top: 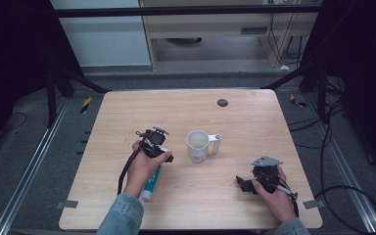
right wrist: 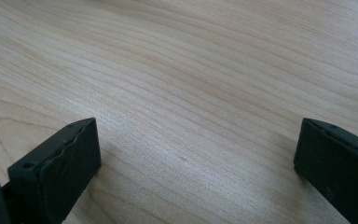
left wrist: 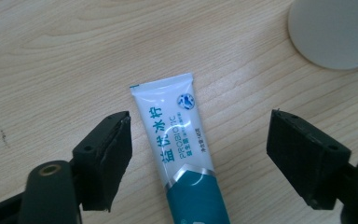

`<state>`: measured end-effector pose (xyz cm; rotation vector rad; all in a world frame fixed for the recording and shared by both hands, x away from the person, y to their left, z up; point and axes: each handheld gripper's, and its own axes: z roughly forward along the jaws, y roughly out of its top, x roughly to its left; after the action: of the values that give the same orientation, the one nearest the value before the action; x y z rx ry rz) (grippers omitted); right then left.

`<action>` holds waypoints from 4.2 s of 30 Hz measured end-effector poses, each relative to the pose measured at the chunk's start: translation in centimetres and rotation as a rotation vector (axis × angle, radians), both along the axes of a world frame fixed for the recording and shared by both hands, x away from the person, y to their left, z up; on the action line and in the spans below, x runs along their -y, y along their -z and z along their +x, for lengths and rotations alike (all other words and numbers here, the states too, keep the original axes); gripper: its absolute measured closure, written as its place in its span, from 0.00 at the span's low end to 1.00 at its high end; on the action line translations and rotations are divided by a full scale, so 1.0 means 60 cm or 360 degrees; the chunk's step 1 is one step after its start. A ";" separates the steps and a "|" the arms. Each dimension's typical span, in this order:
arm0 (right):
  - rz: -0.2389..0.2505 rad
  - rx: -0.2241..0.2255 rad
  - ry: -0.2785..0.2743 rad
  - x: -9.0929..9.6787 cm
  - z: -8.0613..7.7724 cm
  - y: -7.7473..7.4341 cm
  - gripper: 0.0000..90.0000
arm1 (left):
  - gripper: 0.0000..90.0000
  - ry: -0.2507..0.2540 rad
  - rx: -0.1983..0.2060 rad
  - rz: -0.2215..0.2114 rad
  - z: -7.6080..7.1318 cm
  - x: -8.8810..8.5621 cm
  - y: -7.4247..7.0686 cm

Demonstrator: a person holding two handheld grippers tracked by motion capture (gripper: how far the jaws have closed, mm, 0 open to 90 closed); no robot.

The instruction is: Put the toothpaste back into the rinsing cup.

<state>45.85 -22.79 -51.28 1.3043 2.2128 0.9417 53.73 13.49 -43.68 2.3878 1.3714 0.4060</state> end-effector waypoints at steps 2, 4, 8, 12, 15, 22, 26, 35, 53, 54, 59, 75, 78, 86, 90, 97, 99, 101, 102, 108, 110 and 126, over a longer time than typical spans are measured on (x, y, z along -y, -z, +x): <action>0.0002 0.0001 0.0000 0.000 0.000 0.000 0.01 | 0.28 -0.0001 -0.0017 0.0014 0.002 -0.001 0.005; 0.0001 -0.0001 0.0000 0.000 0.000 0.000 0.01 | 0.30 -0.0008 -0.0039 0.0033 0.002 -0.004 0.012; 0.0000 0.0000 0.0000 0.000 0.000 0.000 0.01 | 0.34 -0.0018 -0.0072 0.0045 0.001 -0.010 0.022; 0.0000 0.0003 0.0000 0.000 0.000 0.000 0.01 | 0.37 -0.0019 -0.0108 0.0061 0.003 -0.014 0.031; 0.0000 0.0000 0.0000 0.000 0.000 0.000 0.01 | 0.39 -0.0026 -0.0127 0.0055 0.004 -0.017 0.035; 0.0001 0.0000 0.0000 0.000 0.000 0.000 0.01 | 0.42 -0.0035 -0.0166 0.0039 0.006 -0.017 0.045; 0.0000 -0.0001 0.0000 0.000 0.000 0.000 0.01 | 0.44 -0.0048 -0.0185 0.0035 0.008 -0.019 0.051; 0.0001 0.0002 0.0000 0.000 0.000 0.000 0.01 | 0.51 -0.0049 -0.0208 0.0007 0.010 -0.024 0.053; 0.0003 0.0001 0.0000 0.000 0.000 0.000 0.01 | 0.66 0.0023 -0.0205 0.0024 0.008 -0.022 0.050; 0.0003 0.0001 0.0000 0.000 0.000 0.000 0.01 | 0.67 0.0026 -0.0205 0.0024 0.008 -0.022 0.050; 0.0001 0.0000 0.0001 0.000 0.000 0.000 0.01 | 0.71 0.0041 -0.0202 0.0036 0.006 -0.021 0.048; 0.0000 0.0000 0.0001 0.000 0.000 0.000 0.01 | 0.86 0.0080 -0.0195 -0.0006 -0.003 -0.032 0.037; 0.0000 0.0000 0.0000 0.000 0.000 0.000 0.01 | 0.86 0.0088 -0.0186 -0.0011 -0.005 -0.035 0.036; 0.0000 0.0000 0.0001 0.000 0.000 0.000 0.01 | 0.87 0.0055 -0.0082 -0.0086 -0.025 -0.067 0.001; 0.0000 0.0000 0.0001 0.000 0.000 0.000 0.01 | 0.87 0.0032 -0.0050 -0.0147 -0.030 -0.080 -0.012; 0.0000 0.0000 0.0000 0.000 0.000 0.000 0.01 | 0.87 0.0015 0.0004 -0.0179 -0.037 -0.093 -0.036; 0.0001 0.0002 0.0000 0.000 0.000 0.000 0.01 | 0.87 0.0011 0.0023 -0.0188 -0.038 -0.094 -0.044; 0.0000 0.0000 0.0000 0.000 0.000 0.000 0.01 | 0.87 0.0014 0.0029 -0.0195 -0.037 -0.095 -0.050; 0.0000 -0.0001 0.0000 0.000 0.000 0.000 0.01 | 0.87 0.0010 0.0030 -0.0201 -0.037 -0.095 -0.051; 0.0001 -0.0001 0.0000 0.000 0.000 0.000 0.01 | 0.87 0.0005 0.0050 -0.0233 -0.032 -0.096 -0.059; -0.0001 0.0000 0.0001 0.000 0.000 0.000 0.01 | 0.87 -0.0002 0.0065 -0.0237 -0.033 -0.095 -0.063; 0.0002 0.0002 0.0000 0.000 0.000 0.000 0.01 | 0.87 0.0023 0.0128 -0.0257 -0.025 -0.080 -0.104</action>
<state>45.85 -22.79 -51.30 1.3039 2.2117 0.9435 52.21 18.28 -37.44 2.2255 1.2997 0.3686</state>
